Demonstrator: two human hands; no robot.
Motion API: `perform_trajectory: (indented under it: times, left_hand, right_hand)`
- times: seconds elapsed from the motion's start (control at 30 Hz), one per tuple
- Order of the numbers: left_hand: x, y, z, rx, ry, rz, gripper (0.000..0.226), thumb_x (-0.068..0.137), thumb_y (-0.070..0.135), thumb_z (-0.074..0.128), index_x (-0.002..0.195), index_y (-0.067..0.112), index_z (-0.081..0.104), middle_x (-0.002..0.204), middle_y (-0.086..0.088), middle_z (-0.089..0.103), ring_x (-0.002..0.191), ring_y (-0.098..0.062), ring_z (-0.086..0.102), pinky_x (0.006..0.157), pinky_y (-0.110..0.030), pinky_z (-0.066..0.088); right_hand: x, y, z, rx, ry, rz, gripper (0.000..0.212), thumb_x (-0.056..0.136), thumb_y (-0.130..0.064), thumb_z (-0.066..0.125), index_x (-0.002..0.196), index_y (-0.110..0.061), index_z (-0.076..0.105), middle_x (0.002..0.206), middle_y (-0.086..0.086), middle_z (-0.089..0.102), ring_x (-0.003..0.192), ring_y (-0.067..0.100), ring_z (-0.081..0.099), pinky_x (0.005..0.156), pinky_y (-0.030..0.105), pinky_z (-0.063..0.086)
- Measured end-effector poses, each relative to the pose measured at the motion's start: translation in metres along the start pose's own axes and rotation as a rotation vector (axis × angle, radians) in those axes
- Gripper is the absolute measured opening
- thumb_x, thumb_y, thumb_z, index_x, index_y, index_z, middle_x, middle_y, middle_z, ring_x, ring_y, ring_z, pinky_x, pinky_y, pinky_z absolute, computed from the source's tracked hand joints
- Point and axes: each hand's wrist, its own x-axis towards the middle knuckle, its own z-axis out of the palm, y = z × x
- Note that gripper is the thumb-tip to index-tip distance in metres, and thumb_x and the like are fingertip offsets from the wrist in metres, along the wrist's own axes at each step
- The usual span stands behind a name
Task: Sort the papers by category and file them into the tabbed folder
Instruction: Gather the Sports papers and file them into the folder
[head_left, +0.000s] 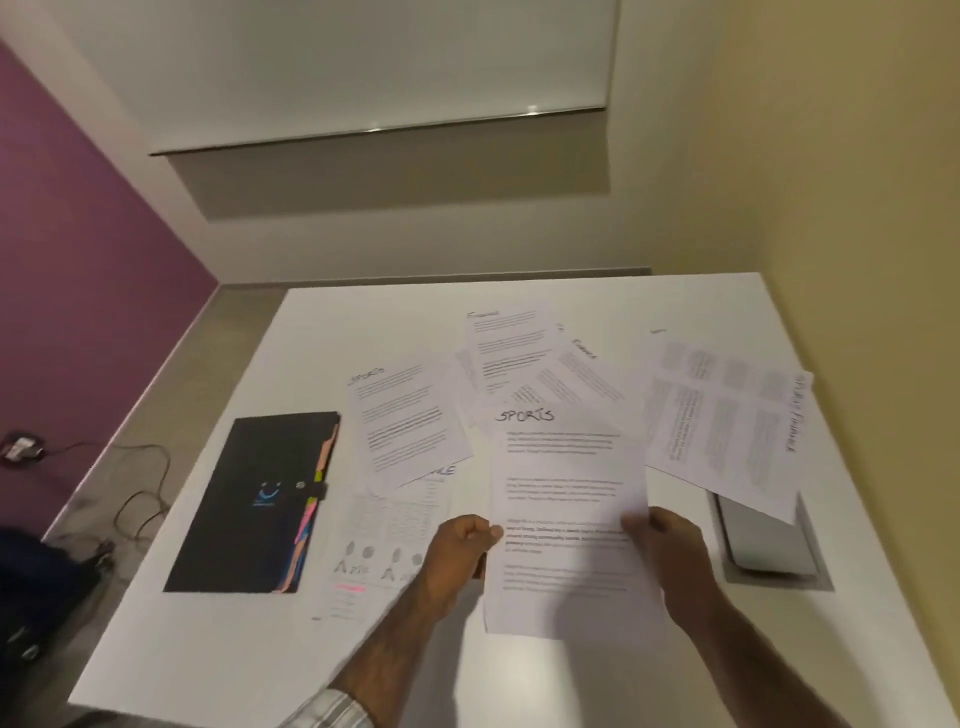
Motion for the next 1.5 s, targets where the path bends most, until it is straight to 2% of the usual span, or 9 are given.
perform_trajectory:
  times: [0.13, 0.3, 0.4, 0.53, 0.77, 1.0, 1.07, 1.23, 1.5]
  left_hand:
    - [0.013, -0.008, -0.018, 0.058, 0.188, -0.001, 0.021, 0.095, 0.006, 0.061, 0.074, 0.008, 0.067, 0.068, -0.001, 0.069, 0.054, -0.012, 0.059, 0.055, -0.025, 0.049]
    - [0.036, -0.044, -0.062, 0.226, 0.442, -0.065, 0.008, 0.087, 0.015, 0.069, 0.094, 0.012, 0.072, 0.095, -0.001, 0.072, 0.092, -0.023, 0.068, 0.083, -0.033, 0.056]
    - [0.055, -0.047, -0.086, 0.282, 0.505, -0.083, 0.030, 0.086, 0.029, 0.071, 0.111, 0.013, 0.069, 0.114, -0.007, 0.067, 0.102, -0.026, 0.067, 0.094, -0.043, 0.057]
    - [0.087, -0.018, -0.112, 0.528, 0.519, -0.060, 0.034, 0.090, 0.033, 0.070, 0.117, 0.015, 0.064, 0.122, -0.007, 0.060, 0.114, -0.028, 0.059, 0.097, -0.042, 0.053]
    - [0.153, 0.022, -0.140, 0.671, 0.470, -0.197, 0.076, 0.084, 0.061, 0.068, 0.137, 0.013, 0.044, 0.138, -0.015, 0.049, 0.127, -0.033, 0.049, 0.102, -0.047, 0.047]
    - [0.183, 0.023, -0.143, 0.781, 0.568, -0.243, 0.110, 0.076, 0.056, 0.079, 0.155, 0.009, 0.019, 0.145, -0.018, 0.047, 0.131, -0.035, 0.049, 0.107, -0.049, 0.042]
    - [0.184, 0.025, -0.145, 0.749, 0.602, -0.234, 0.101, 0.078, 0.047, 0.081, 0.153, 0.009, 0.024, 0.141, -0.019, 0.052, 0.127, -0.036, 0.053, 0.106, -0.050, 0.042]
    - [0.173, 0.042, -0.152, 0.433, 0.624, -0.115, 0.013, 0.096, 0.019, 0.060, 0.103, 0.009, 0.060, 0.103, -0.010, 0.069, 0.083, -0.025, 0.066, 0.075, -0.040, 0.057]
    - [0.128, 0.053, -0.161, 0.176, 0.630, -0.066, 0.009, 0.097, 0.004, 0.056, 0.099, -0.001, 0.062, 0.103, -0.015, 0.068, 0.090, -0.027, 0.062, 0.063, -0.026, 0.046]
  right_hand:
    - [0.002, -0.007, 0.012, -0.086, 0.017, -0.042, 0.024, 0.087, -0.022, 0.074, 0.074, -0.003, 0.068, 0.079, 0.022, 0.069, 0.067, 0.027, 0.058, 0.061, 0.041, 0.045]
    - [-0.001, -0.021, 0.017, -0.139, 0.039, -0.035, 0.019, 0.091, -0.017, 0.071, 0.075, -0.005, 0.070, 0.076, 0.012, 0.070, 0.068, 0.026, 0.059, 0.063, 0.036, 0.044]
    - [0.003, -0.024, 0.019, -0.176, 0.041, -0.037, 0.014, 0.093, -0.018, 0.069, 0.082, -0.010, 0.074, 0.083, 0.011, 0.073, 0.076, 0.029, 0.065, 0.066, 0.039, 0.050]
    - [0.010, -0.024, 0.025, -0.229, 0.066, -0.019, 0.020, 0.090, -0.020, 0.071, 0.075, -0.008, 0.071, 0.081, 0.013, 0.074, 0.076, 0.035, 0.068, 0.071, 0.051, 0.057]
    - [0.013, -0.029, 0.047, -0.028, 0.127, 0.122, 0.015, 0.089, -0.004, 0.074, 0.075, 0.002, 0.071, 0.064, 0.016, 0.069, 0.058, 0.023, 0.057, 0.064, 0.030, 0.041]
    - [0.018, -0.022, 0.065, 0.031, 0.137, 0.188, 0.007, 0.088, 0.003, 0.073, 0.082, 0.001, 0.074, 0.076, 0.014, 0.077, 0.057, 0.016, 0.068, 0.064, 0.026, 0.053]
    - [0.020, -0.022, 0.065, 0.041, 0.127, 0.187, 0.008, 0.089, 0.001, 0.073, 0.081, 0.000, 0.073, 0.077, 0.015, 0.078, 0.062, 0.022, 0.069, 0.074, 0.031, 0.051]
    - [0.026, -0.034, 0.066, 0.070, 0.110, 0.159, 0.006, 0.091, -0.005, 0.072, 0.086, -0.004, 0.076, 0.088, 0.019, 0.078, 0.078, 0.031, 0.071, 0.085, 0.041, 0.053]
    - [0.022, -0.076, 0.078, 0.085, 0.039, 0.017, 0.010, 0.095, -0.010, 0.065, 0.092, -0.005, 0.073, 0.082, 0.013, 0.078, 0.067, 0.029, 0.073, 0.057, 0.035, 0.057]
